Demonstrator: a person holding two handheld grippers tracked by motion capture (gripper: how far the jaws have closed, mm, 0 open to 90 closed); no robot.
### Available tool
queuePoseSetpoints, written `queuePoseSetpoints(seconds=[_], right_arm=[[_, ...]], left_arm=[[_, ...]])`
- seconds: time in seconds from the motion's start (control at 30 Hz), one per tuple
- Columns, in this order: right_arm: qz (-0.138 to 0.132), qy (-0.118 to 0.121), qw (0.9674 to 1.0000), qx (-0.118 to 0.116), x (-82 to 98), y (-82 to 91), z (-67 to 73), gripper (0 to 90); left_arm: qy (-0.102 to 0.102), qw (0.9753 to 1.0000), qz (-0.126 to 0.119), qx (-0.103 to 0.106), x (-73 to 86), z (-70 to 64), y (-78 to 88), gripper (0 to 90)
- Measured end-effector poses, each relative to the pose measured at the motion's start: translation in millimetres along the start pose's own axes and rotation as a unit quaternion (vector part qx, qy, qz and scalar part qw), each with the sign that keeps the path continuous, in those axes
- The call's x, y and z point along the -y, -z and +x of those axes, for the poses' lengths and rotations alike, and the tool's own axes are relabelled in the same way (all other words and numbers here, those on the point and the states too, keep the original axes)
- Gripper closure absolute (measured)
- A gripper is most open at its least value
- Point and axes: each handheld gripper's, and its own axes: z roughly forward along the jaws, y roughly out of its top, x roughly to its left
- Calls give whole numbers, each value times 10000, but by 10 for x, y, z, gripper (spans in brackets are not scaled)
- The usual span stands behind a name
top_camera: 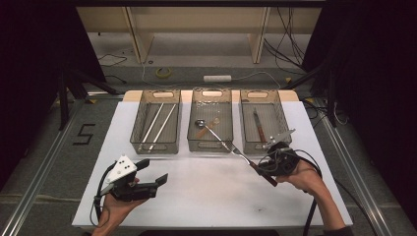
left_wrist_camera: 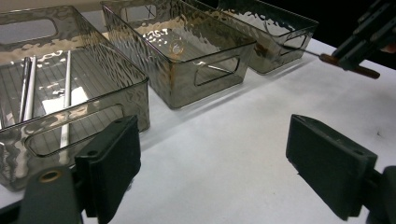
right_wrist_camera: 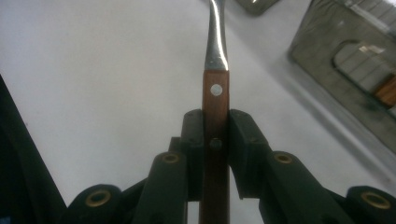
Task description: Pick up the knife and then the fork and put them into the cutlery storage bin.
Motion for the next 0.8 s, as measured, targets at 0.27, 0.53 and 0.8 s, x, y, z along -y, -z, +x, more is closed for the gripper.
queuePoseSetpoints(seconds=[0.27,0.53,0.8], right_arm=[[-542,-341,9979,103,-159,181,-261,774],[-815,-675,9939,302,-381,272,-487,774],[-936,-975,9897,481,-544,273,-688,774]], left_arm=[[7,10000,3,-15,1,8,3,174],[35,10000,-21,-13,3,7,2,174],[27,10000,-16,-10,2,9,1,174]])
